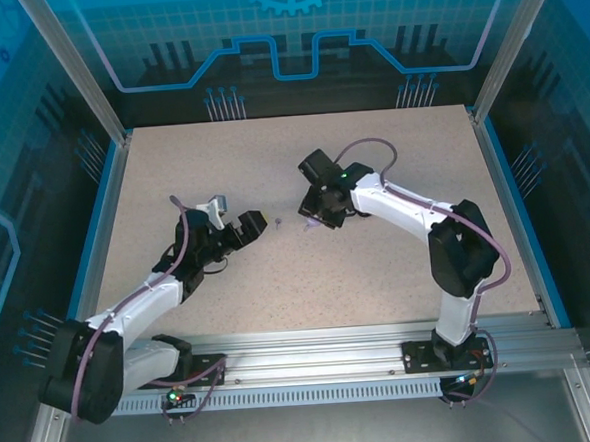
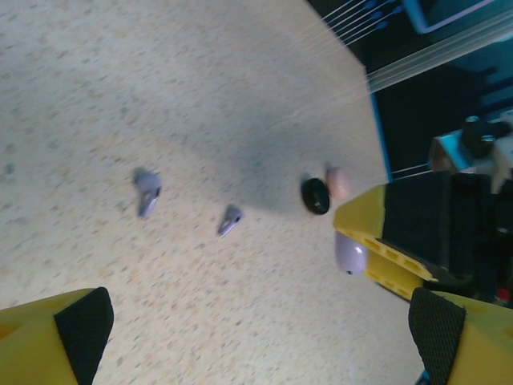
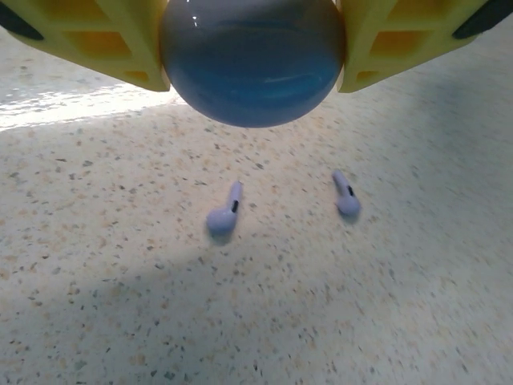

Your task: Insert the wireless bluetooth earbuds into the charging case

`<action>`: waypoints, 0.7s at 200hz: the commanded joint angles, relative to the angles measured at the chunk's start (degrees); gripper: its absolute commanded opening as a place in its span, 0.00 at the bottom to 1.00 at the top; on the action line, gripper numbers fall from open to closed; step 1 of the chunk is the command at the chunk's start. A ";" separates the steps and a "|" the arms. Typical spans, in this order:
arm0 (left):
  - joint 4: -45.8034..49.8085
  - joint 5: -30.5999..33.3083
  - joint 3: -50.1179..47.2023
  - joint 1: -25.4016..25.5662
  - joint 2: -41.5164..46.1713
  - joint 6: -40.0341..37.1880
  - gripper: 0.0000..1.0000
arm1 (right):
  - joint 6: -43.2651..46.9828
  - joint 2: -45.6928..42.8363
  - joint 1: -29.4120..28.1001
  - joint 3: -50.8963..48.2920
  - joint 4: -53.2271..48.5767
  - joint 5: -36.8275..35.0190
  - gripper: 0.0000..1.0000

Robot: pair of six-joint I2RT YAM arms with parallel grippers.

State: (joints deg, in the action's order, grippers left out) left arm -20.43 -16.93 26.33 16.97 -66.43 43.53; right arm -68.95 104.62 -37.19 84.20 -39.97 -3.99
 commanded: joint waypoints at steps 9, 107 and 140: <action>-14.44 -1.99 -1.75 2.25 -3.73 -0.18 0.99 | -9.89 0.28 0.52 0.86 2.49 3.55 0.35; -34.72 2.43 -3.07 9.04 -16.10 -0.40 0.87 | -21.77 3.19 -2.26 6.21 5.27 3.99 0.34; -37.88 2.99 -2.72 9.20 -18.83 0.32 0.72 | -21.57 3.49 -3.04 6.77 5.15 3.94 0.34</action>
State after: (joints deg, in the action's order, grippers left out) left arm -52.14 -15.57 23.59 25.78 -83.83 43.88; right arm -89.06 106.87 -39.29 89.38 -34.76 0.05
